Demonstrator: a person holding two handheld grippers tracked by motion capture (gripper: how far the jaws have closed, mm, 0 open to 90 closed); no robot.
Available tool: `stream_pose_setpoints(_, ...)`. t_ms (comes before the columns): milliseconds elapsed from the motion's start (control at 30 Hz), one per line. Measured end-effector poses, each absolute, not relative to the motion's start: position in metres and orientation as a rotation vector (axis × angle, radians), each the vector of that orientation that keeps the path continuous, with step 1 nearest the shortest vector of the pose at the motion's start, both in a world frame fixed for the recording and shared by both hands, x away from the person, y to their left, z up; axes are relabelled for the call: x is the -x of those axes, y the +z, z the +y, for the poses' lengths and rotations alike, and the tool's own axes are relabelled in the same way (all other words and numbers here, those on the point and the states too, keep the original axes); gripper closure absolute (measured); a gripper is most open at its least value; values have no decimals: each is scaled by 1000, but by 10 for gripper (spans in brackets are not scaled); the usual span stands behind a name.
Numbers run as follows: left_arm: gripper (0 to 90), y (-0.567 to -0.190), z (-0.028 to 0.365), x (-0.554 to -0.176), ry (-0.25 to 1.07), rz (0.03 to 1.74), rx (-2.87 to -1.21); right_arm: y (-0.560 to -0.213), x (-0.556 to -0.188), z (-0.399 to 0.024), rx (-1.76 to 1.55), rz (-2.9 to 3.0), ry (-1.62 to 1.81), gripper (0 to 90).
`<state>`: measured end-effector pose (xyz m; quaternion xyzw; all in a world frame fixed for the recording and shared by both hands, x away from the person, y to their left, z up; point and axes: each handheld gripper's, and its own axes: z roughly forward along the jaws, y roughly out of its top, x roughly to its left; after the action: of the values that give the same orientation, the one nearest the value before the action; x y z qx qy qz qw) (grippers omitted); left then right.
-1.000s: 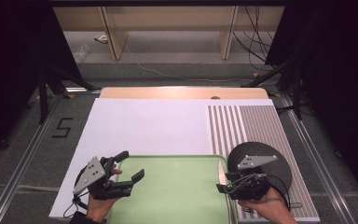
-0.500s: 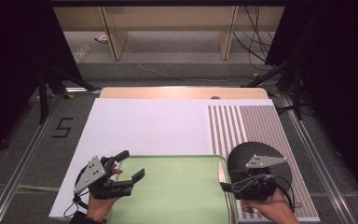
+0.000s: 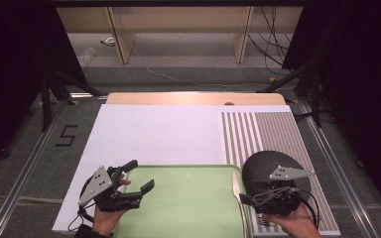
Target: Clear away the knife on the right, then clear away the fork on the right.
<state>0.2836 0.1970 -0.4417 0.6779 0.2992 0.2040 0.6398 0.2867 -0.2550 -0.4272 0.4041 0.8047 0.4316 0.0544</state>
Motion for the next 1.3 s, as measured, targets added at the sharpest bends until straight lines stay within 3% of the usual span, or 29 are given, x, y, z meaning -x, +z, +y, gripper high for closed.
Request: stream_pose_setpoints(1300,162,-441,197,-282,462,673,-1546,-428,-262,-307,-1381,2318,1201,230)
